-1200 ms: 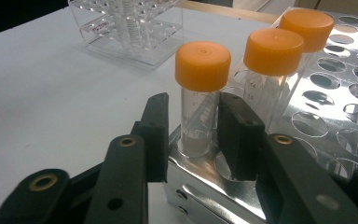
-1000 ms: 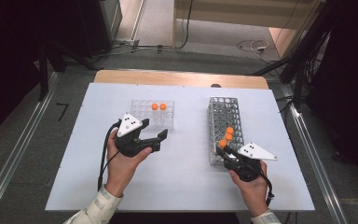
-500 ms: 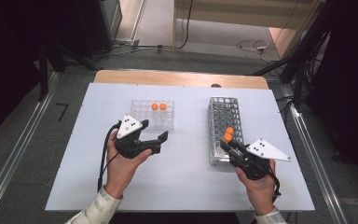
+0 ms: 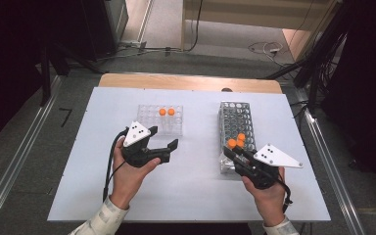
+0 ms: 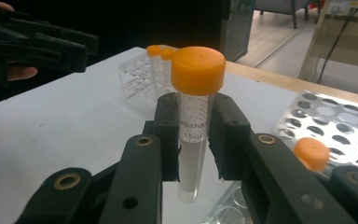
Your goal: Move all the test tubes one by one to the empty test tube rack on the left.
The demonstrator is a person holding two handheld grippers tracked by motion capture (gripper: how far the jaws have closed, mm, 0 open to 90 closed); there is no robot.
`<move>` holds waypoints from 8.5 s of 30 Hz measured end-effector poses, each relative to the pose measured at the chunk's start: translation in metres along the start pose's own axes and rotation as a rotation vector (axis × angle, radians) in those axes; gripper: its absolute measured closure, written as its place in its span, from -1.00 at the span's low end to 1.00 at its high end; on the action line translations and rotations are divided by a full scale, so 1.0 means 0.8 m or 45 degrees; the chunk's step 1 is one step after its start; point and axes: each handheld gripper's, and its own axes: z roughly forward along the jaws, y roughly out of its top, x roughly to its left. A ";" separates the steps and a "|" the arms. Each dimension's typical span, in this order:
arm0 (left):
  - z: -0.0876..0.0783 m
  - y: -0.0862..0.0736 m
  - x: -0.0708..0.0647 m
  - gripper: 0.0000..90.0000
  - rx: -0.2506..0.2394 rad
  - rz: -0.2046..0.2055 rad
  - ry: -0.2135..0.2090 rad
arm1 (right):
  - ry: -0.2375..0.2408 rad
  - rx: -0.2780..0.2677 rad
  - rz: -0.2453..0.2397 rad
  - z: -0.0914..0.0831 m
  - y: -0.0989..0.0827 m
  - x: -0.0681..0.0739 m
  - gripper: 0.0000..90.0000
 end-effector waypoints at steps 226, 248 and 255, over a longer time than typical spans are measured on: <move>-0.008 -0.020 0.035 -0.40 0.004 -0.099 0.009 | -0.237 0.124 0.049 0.005 -0.061 -0.042 -0.20; -0.003 -0.028 0.031 -0.40 0.032 -0.092 -0.005 | -0.289 0.134 0.092 0.028 -0.067 -0.051 0.59; -0.003 -0.028 0.030 -0.40 0.038 -0.091 -0.010 | -0.279 0.082 0.110 0.018 -0.057 -0.049 0.59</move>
